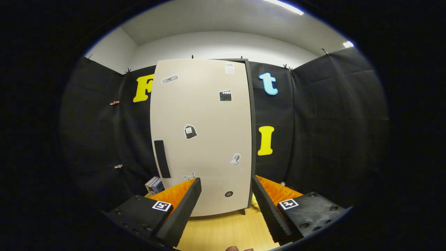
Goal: Open the shoe cabinet door, grab the shoes and put them into the shoe cabinet, then close the shoe cabinet door.
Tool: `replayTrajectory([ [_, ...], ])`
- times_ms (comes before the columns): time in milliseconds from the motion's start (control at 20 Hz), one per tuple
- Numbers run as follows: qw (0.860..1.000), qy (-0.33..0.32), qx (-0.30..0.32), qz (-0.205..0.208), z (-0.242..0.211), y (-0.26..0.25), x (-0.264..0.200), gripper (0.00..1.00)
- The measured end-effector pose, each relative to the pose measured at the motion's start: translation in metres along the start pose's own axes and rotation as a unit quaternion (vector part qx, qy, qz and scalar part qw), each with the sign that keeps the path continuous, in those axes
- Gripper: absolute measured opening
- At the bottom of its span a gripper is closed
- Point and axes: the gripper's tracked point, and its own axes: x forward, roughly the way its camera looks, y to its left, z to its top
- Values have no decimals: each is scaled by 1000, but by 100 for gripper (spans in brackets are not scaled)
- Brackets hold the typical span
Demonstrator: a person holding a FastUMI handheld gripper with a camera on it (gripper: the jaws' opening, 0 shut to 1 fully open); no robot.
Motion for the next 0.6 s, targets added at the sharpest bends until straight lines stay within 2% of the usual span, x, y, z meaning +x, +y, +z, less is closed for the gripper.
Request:
replayTrajectory([
  [200,1000,-3,-1,0,0,0,0,96],
  [350,999,-31,-11,-5,10,-4,0,96],
  [450,999,-49,-11,13,19,8,-3,96],
  [600,997,-68,-45,7,19,6,1,96],
])
